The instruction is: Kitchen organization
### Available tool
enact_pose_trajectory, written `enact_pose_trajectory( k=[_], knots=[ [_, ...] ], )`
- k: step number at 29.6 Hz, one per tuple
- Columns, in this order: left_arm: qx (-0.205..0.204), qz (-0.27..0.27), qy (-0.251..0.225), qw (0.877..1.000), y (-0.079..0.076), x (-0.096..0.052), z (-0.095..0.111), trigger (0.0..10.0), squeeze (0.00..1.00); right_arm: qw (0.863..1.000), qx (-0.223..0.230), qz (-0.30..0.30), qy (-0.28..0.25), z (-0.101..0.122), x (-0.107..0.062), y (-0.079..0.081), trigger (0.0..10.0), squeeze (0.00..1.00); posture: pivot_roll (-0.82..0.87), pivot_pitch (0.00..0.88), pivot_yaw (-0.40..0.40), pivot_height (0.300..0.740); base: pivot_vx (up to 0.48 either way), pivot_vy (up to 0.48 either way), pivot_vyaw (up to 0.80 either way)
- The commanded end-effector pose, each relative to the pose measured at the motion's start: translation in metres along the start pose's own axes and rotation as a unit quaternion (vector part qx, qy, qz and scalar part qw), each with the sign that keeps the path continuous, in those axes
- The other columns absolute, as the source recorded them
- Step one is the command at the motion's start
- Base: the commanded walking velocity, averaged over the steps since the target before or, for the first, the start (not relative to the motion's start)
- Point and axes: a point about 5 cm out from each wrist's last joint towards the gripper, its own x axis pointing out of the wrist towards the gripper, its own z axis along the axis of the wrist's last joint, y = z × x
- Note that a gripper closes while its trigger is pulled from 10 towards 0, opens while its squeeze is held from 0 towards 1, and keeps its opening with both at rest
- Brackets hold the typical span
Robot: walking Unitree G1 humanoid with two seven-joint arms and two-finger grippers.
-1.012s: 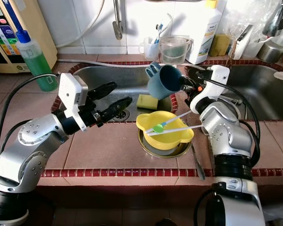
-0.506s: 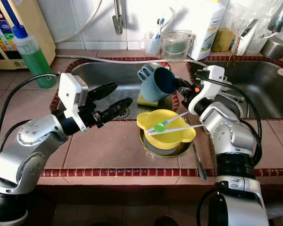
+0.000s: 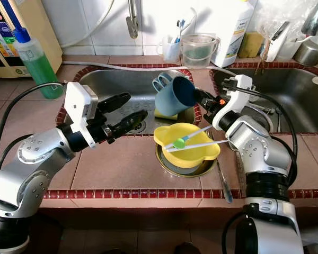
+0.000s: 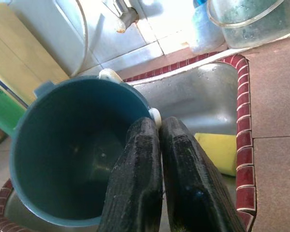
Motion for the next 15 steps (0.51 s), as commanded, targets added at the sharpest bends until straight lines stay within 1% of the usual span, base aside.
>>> enact_pose_trajectory(
  k=[1, 15],
  knots=[
    [0.005, 0.000, 0.001, 1.000, 0.0000, 0.0000, 0.0007, 10.0, 0.00, 1.000, 0.003, 0.014, -0.011, 0.0098, 0.0013, 0.0031, 10.0, 1.00, -0.07, 0.126, 0.041, 0.703, 0.000, 0.000, 0.00],
    [0.004, 0.000, -0.001, 1.000, -0.0003, 0.0006, 0.0010, 10.0, 0.00, 1.000, 0.003, 0.015, -0.020, 0.0134, 0.0009, 0.0034, 10.0, 1.00, -0.08, 0.123, 0.040, 0.703, 0.000, 0.000, 0.00]
  ],
)
